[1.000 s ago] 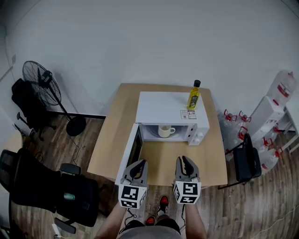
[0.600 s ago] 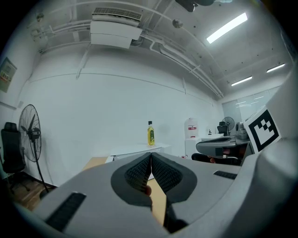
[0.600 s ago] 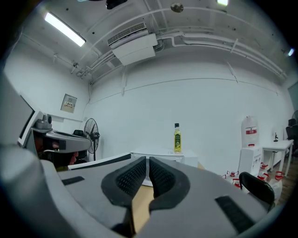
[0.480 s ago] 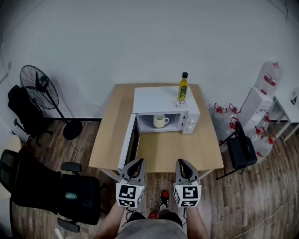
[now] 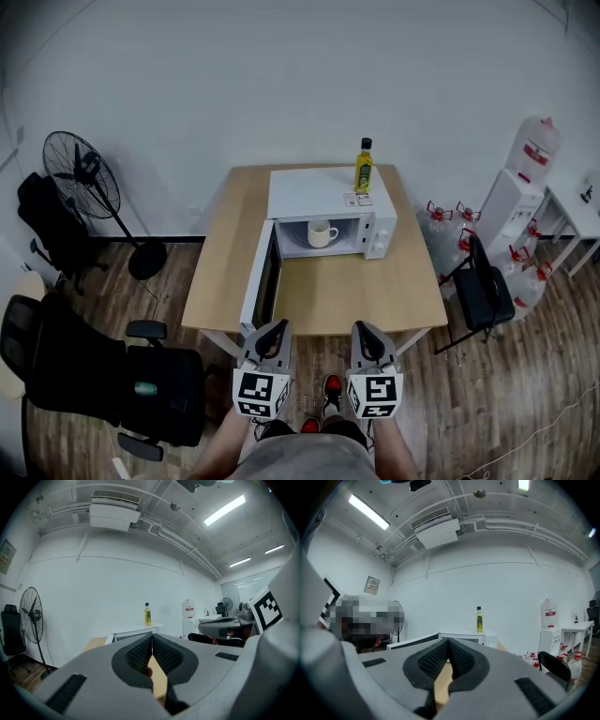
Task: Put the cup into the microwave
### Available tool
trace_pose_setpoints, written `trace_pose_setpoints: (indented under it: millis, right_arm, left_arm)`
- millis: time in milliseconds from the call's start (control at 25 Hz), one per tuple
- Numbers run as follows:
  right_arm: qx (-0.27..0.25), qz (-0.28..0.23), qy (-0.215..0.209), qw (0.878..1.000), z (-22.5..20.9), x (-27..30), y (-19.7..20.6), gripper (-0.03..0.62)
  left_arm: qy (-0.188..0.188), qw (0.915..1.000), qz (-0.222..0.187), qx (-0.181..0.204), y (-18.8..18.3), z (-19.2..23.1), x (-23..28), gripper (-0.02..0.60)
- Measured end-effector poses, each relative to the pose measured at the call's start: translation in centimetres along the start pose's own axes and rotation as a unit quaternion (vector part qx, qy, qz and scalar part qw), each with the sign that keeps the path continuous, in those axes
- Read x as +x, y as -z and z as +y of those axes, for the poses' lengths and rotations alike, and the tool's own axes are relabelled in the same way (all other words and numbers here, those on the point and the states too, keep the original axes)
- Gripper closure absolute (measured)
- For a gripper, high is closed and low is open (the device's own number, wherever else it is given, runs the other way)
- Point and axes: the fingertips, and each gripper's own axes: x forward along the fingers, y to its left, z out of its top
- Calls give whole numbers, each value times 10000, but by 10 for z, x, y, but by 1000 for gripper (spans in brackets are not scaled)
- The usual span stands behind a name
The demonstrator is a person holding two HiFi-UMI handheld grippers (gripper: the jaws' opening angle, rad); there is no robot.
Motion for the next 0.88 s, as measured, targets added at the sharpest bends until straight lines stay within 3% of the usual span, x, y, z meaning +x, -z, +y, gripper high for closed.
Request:
trace_pose_setpoints:
  millis: [880]
  right_arm:
    - [-47, 19, -9, 10000, 1, -2, 2, 577]
  left_arm:
    - [-3, 10000, 20, 10, 2, 0, 0, 557]
